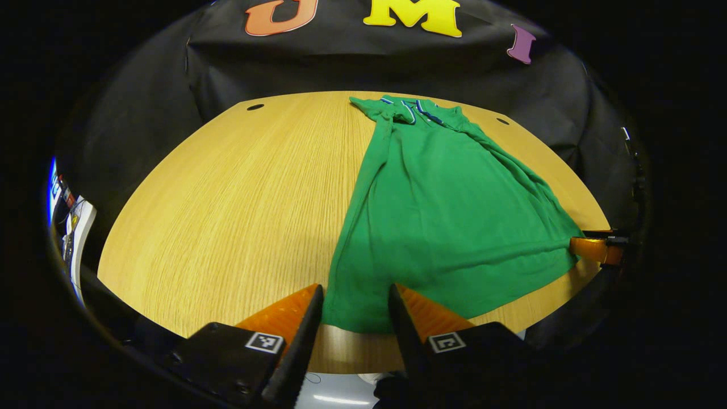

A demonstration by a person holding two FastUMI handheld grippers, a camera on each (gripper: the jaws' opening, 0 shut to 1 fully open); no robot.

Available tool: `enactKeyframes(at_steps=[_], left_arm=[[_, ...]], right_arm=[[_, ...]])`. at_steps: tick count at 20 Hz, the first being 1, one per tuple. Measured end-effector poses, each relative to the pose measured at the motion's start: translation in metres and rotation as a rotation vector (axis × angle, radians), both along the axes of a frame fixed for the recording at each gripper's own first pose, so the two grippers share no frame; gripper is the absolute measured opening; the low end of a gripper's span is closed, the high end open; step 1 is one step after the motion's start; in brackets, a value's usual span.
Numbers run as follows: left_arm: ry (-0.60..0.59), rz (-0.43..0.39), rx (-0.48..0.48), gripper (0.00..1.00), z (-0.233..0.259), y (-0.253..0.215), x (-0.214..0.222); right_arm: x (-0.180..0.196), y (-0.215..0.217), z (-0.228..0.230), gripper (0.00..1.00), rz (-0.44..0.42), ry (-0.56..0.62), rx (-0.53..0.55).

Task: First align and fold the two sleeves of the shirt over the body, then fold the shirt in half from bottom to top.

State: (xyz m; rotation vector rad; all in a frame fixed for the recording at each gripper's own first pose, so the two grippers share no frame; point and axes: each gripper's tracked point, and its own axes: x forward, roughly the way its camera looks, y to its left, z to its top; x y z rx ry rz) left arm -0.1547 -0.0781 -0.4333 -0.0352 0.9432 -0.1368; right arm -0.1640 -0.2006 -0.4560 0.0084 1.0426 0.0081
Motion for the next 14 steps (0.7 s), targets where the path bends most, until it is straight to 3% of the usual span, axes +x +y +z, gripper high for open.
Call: enactKeyframes(at_steps=[1, 2, 4, 5, 6, 9, 14], left_arm=[[0.004, -0.002, -0.002, 0.63, 0.001, -0.002, 0.0], [0.005, -0.005, -0.005, 0.57, 0.001, -0.003, -0.001], [0.012, -0.013, -0.017, 0.4, 0.003, -0.006, -0.002], [0.013, -0.01, -0.023, 0.18, 0.004, -0.007, -0.002], [0.013, -0.015, -0.037, 0.14, 0.005, -0.011, -0.002], [-0.002, -0.049, -0.091, 0.09, 0.017, -0.023, 0.005], [-0.034, -0.05, -0.141, 0.08, 0.047, -0.025, 0.03]], right_arm=[[0.0, 0.001, 0.001, 0.51, 0.003, 0.004, 0.0], [0.001, 0.007, 0.001, 0.48, 0.01, 0.001, 0.021], [0.001, 0.005, 0.001, 0.11, -0.001, -0.004, 0.016], [0.005, 0.006, 0.002, 0.11, -0.009, -0.01, 0.024], [0.003, 0.007, 0.003, 0.0, -0.014, 0.003, 0.023], [0.005, 0.014, 0.017, 0.0, -0.008, -0.011, 0.043], [0.022, 0.011, 0.044, 0.01, -0.046, -0.042, 0.078]])
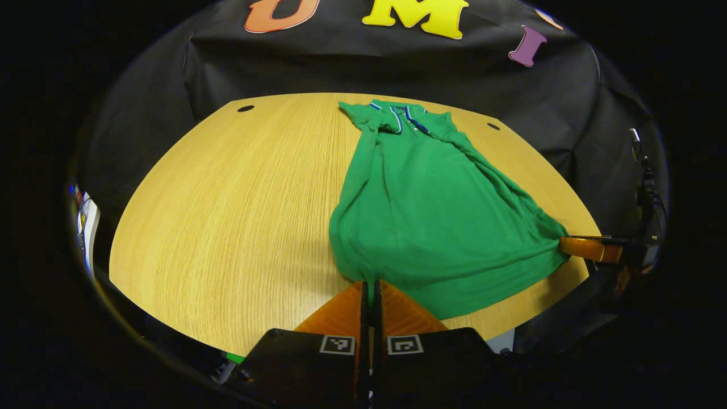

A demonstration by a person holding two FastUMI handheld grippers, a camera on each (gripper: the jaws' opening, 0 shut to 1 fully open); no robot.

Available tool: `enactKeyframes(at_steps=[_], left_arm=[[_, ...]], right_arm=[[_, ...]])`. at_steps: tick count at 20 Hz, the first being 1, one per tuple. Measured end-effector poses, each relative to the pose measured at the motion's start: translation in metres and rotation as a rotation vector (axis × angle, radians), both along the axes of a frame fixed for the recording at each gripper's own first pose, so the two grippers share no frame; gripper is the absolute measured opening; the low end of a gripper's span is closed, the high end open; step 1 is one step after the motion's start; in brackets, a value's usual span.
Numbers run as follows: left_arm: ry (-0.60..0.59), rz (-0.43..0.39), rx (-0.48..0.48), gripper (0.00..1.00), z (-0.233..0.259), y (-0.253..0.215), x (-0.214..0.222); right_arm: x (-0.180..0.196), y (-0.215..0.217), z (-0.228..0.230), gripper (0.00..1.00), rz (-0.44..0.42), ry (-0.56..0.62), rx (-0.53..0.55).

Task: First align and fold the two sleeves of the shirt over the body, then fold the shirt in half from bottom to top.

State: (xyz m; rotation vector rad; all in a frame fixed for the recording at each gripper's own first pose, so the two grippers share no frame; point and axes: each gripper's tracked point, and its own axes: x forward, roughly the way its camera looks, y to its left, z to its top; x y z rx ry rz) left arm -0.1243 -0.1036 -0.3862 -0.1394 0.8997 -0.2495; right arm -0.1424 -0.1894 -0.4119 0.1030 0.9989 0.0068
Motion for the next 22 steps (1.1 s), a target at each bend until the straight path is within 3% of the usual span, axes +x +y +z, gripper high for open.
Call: enactKeyframes(at_steps=[4, 11, 14, 22], left_arm=[[-0.056, 0.014, -0.037, 0.07, 0.035, 0.002, 0.037], [-0.165, 0.037, -0.066, 0.08, 0.091, 0.003, 0.142], [-0.217, 0.016, -0.064, 0.08, 0.104, 0.001, 0.188], [-0.255, 0.065, -0.111, 0.08, 0.115, -0.001, 0.307]], right_arm=[[0.045, 0.004, 0.041, 0.0, 0.011, -0.083, 0.015], [0.165, 0.007, 0.096, 0.0, 0.029, -0.21, 0.035], [0.215, 0.009, 0.1, 0.0, 0.021, -0.219, 0.055], [0.331, 0.014, 0.103, 0.0, 0.035, -0.255, 0.064]])
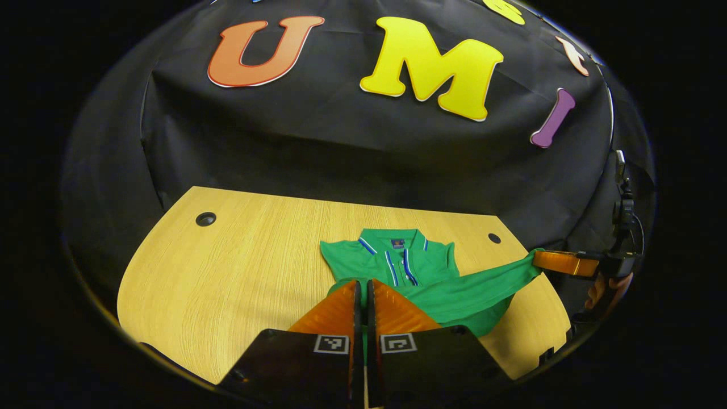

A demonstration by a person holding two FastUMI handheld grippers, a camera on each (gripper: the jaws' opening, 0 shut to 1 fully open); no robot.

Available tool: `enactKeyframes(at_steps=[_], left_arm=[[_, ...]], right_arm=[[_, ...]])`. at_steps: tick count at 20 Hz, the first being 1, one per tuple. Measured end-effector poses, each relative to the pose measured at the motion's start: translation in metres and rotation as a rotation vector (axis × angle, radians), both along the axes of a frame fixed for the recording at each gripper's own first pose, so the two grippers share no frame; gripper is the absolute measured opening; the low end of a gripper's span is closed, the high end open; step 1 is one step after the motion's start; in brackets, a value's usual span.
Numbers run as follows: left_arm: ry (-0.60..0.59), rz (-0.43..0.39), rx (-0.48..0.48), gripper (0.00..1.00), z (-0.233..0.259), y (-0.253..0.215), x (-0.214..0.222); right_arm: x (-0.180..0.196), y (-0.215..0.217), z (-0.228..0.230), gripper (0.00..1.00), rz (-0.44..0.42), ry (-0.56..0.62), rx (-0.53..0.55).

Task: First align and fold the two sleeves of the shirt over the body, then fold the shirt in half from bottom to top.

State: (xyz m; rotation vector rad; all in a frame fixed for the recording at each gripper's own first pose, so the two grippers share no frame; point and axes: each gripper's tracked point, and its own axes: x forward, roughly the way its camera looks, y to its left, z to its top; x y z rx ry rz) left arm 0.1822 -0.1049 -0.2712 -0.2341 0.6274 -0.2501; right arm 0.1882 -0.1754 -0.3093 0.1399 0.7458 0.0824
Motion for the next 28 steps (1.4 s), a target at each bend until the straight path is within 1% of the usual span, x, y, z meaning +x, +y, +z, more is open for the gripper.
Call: enactKeyframes(at_steps=[6, 8, 11, 14, 17, 19, 20, 23, 24, 25, 26, 27, 28], left_arm=[[-0.006, 0.025, -0.025, 0.08, -0.016, -0.004, 0.083], [-0.016, 0.024, -0.008, 0.08, -0.022, -0.005, 0.106], [-0.028, 0.023, -0.008, 0.07, -0.029, -0.01, 0.139], [-0.052, 0.025, -0.014, 0.08, -0.038, -0.013, 0.17], [-0.059, 0.03, 0.027, 0.07, -0.057, -0.01, 0.19], [-0.033, 0.046, 0.061, 0.08, -0.08, -0.005, 0.195], [-0.025, 0.052, 0.049, 0.08, -0.087, -0.006, 0.195], [-0.005, 0.097, 0.085, 0.08, -0.108, 0.002, 0.202], [-0.003, 0.105, 0.086, 0.11, -0.112, 0.002, 0.203], [0.001, 0.117, 0.1, 0.17, -0.116, 0.004, 0.205], [0.007, 0.121, 0.116, 0.19, -0.118, 0.005, 0.203], [0.006, 0.122, 0.132, 0.32, -0.12, 0.007, 0.202], [0.004, 0.119, 0.142, 0.65, -0.119, 0.007, 0.202]], right_arm=[[0.091, -0.007, -0.02, 0.0, -0.01, -0.012, 0.001], [0.119, -0.007, -0.023, 0.0, -0.008, -0.025, 0.004], [0.156, -0.008, -0.032, 0.0, -0.014, -0.028, 0.012], [0.179, -0.01, -0.044, 0.0, -0.014, -0.032, 0.012], [0.189, -0.011, -0.06, 0.0, -0.009, -0.033, 0.005], [0.195, -0.011, -0.08, 0.0, 0.016, -0.024, -0.017], [0.195, -0.01, -0.09, 0.0, 0.03, -0.012, -0.021], [0.199, -0.011, -0.108, 0.0, 0.017, 0.003, -0.024], [0.194, -0.01, -0.114, 0.0, 0.014, 0.01, -0.022], [0.19, -0.011, -0.119, 0.02, 0.011, 0.027, -0.033], [0.188, -0.01, -0.124, 0.09, 0.009, 0.037, -0.035], [0.186, -0.01, -0.125, 0.1, 0.001, 0.04, -0.04], [0.182, -0.01, -0.126, 0.18, 0.0, 0.043, -0.032]])
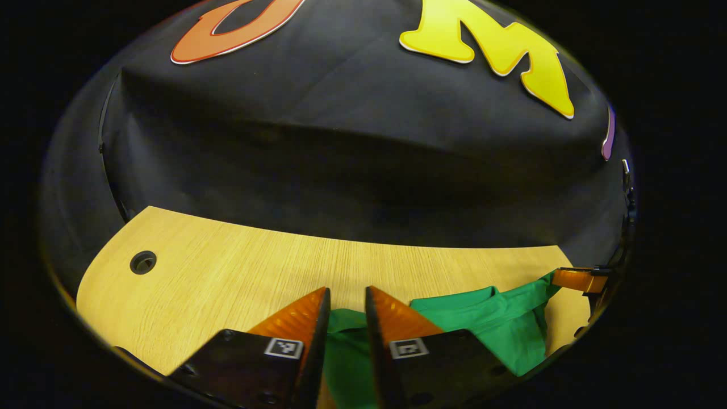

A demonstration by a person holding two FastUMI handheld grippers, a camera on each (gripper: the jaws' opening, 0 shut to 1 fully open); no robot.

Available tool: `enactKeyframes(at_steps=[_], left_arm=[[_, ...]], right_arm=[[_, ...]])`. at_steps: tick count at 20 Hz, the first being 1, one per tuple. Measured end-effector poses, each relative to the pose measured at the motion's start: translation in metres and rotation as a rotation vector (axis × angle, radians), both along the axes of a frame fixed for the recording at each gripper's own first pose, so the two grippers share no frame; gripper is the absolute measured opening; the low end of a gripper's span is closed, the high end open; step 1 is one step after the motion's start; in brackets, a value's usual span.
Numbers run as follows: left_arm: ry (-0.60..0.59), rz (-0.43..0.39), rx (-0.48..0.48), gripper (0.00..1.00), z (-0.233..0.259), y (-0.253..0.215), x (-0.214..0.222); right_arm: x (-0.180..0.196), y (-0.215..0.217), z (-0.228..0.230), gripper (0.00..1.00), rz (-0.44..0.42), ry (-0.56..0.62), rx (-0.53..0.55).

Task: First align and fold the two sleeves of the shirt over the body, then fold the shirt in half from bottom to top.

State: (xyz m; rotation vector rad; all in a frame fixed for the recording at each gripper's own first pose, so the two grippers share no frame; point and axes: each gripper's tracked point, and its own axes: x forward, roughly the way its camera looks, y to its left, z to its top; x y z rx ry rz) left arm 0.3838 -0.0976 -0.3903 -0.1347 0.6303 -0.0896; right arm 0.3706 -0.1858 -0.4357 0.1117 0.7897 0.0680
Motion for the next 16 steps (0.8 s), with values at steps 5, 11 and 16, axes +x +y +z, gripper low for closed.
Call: enactKeyframes(at_steps=[5, 11, 16], left_arm=[[-0.06, 0.063, 0.0, 1.0, 0.041, 0.014, -0.014], [-0.24, 0.089, 0.022, 1.0, 0.166, 0.021, -0.053], [-0.359, 0.087, 0.044, 1.0, 0.278, 0.023, -0.141]], right_arm=[[-0.017, -0.002, 0.042, 0.98, -0.008, -0.084, -0.047], [-0.062, 0.011, 0.179, 0.96, -0.041, -0.315, -0.137], [-0.151, 0.035, 0.293, 0.96, -0.074, -0.455, -0.126]])
